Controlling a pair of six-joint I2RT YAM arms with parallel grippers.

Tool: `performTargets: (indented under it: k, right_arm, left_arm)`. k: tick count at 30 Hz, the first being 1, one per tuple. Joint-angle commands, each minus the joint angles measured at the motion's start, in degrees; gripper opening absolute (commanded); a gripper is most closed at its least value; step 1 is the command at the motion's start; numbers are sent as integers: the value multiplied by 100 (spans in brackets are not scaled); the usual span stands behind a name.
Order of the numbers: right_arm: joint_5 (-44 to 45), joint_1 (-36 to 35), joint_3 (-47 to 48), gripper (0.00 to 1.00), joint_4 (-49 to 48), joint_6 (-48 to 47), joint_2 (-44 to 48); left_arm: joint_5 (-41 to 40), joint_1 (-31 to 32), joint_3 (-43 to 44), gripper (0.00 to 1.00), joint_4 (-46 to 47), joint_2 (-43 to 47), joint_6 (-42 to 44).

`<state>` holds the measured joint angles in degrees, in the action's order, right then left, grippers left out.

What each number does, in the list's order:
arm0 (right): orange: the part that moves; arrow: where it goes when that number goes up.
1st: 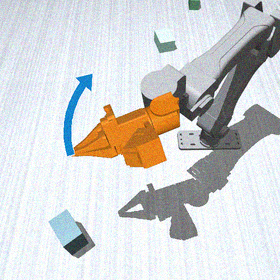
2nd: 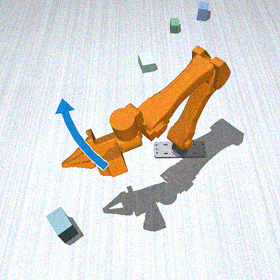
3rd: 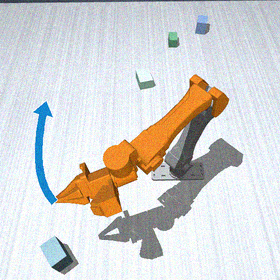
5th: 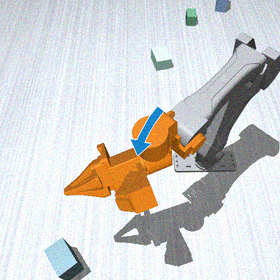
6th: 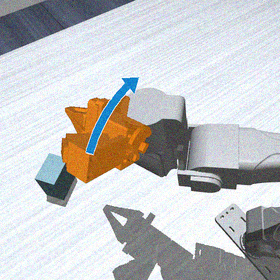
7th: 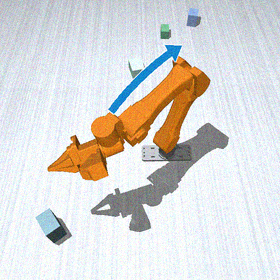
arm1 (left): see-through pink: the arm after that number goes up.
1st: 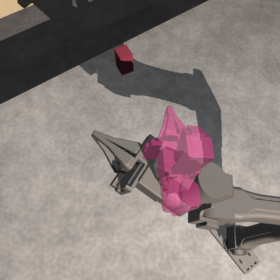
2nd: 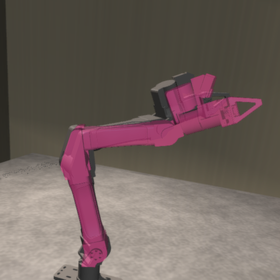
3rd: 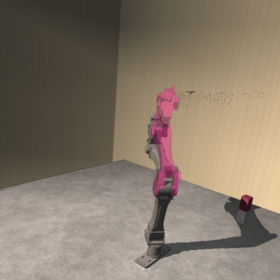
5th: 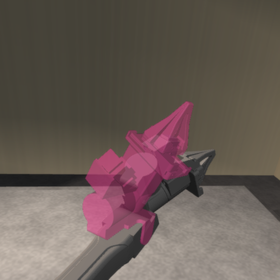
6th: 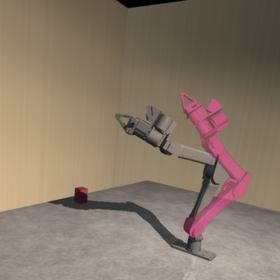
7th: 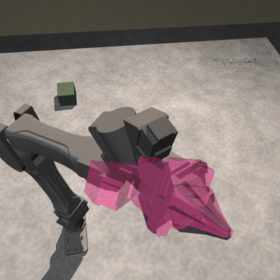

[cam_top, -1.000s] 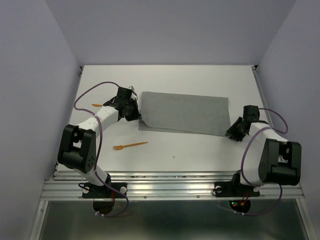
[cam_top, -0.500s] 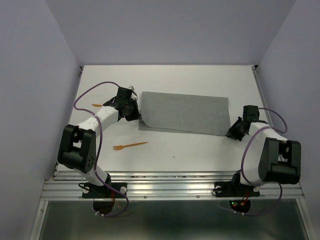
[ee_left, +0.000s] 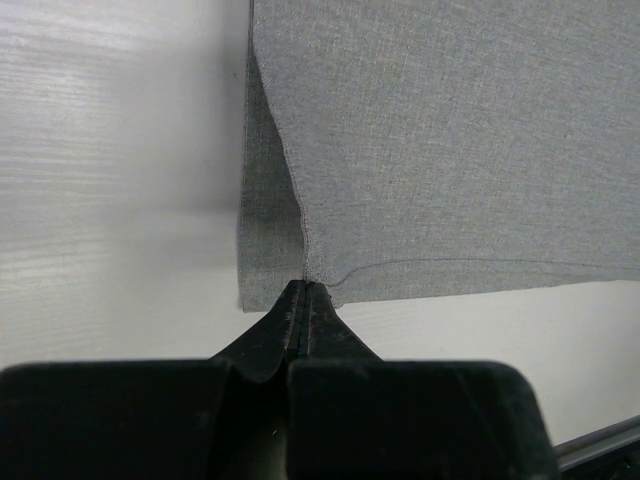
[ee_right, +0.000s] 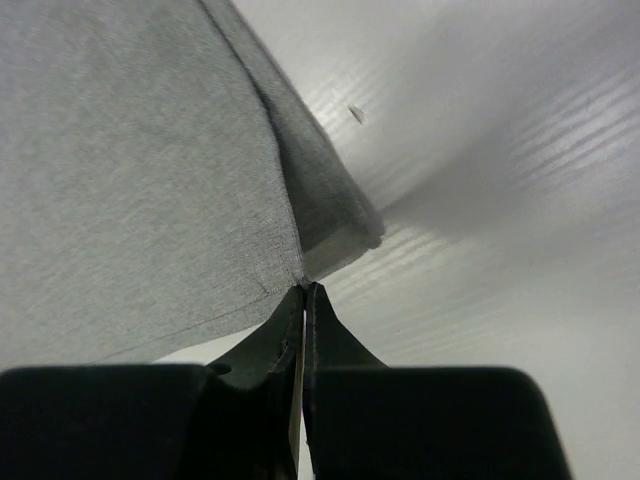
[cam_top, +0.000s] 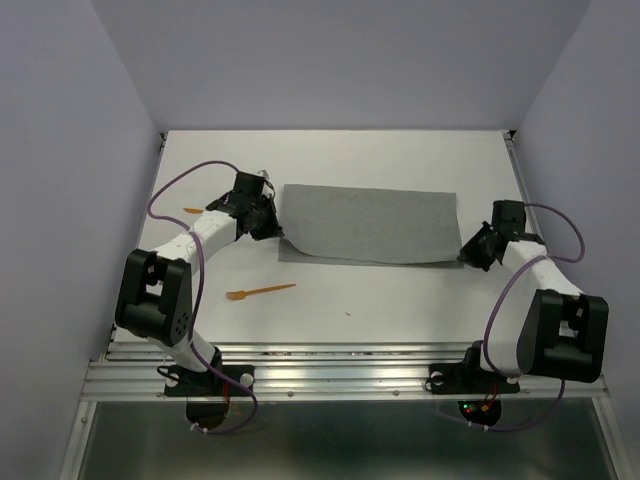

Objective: Fold the napkin into a case and place the utensils inside
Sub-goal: Smooth out the rectangle-folded napkin at the center of the board.

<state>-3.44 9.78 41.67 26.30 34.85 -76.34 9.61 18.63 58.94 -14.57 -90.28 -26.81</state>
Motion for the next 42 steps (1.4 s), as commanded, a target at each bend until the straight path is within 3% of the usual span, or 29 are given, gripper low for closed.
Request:
performTargets:
  k: [1, 12, 16, 29, 36, 42]
  right_arm:
    - [309, 24, 552, 1, 59, -57, 207]
    - [529, 24, 1659, 1, -46, 31, -337]
    - [467, 24, 2466, 1, -99, 13, -583]
    - [29, 24, 4893, 1, -688, 30, -2499]
    - [-297, 24, 5509, 1, -1013, 312, -3018]
    - [-333, 24, 5133, 1, -1013, 233, -2791]
  left_arm:
    - [-11, 0, 364, 0, -28, 81, 106]
    - [463, 0, 943, 0, -151, 72, 70]
    - [516, 0, 1462, 0, -274, -24, 62]
    - [489, -167, 4219, 0, -292, -1421, 167]
    - [919, -422, 5652, 0, -292, -2458, 220]
    - [1219, -483, 5937, 0, -547, -2750, 229]
